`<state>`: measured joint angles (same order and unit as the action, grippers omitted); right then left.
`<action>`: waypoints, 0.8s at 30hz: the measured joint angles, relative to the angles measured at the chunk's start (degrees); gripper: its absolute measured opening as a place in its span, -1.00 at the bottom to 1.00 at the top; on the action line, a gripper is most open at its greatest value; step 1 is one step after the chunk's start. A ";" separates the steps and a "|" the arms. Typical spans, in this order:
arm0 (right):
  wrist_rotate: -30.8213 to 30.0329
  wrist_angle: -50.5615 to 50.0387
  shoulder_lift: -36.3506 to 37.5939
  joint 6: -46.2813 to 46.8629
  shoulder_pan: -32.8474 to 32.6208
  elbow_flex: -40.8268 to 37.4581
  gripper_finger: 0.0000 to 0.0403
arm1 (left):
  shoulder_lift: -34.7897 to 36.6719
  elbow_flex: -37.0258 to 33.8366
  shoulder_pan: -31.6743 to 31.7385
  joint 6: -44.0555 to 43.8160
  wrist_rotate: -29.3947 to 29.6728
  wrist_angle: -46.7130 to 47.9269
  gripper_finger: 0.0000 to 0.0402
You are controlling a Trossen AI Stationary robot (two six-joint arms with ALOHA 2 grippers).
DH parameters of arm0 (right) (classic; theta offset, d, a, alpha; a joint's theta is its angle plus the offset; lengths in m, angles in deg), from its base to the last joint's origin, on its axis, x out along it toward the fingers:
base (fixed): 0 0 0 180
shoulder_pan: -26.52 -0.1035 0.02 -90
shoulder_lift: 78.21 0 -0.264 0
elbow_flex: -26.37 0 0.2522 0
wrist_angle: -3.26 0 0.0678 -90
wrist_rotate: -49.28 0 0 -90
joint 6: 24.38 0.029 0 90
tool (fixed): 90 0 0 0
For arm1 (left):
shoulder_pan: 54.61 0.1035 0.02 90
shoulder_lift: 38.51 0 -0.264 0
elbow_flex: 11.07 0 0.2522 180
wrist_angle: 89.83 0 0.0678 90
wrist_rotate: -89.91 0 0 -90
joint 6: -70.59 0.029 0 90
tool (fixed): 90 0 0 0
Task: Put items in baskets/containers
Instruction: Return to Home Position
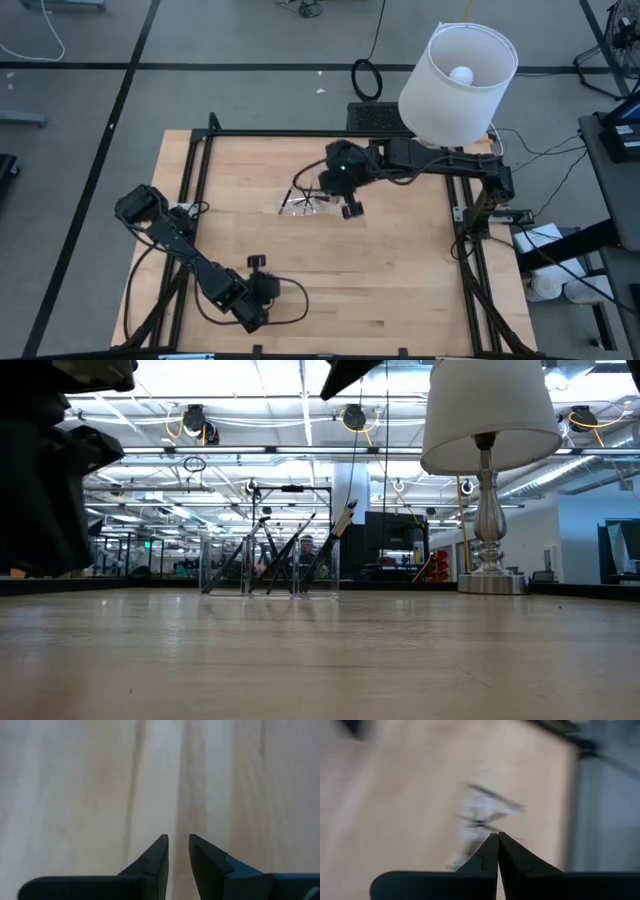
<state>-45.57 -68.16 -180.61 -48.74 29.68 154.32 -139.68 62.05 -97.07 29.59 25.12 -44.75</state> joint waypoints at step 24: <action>22.38 54.98 64.80 18.68 3.41 -71.64 -1.00 | 0.02 0.01 2.56 9.14 7.49 -4.17 -0.57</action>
<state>-23.19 -13.18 -115.81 -30.06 33.09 82.68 -139.66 62.06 -94.51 38.73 32.61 -48.93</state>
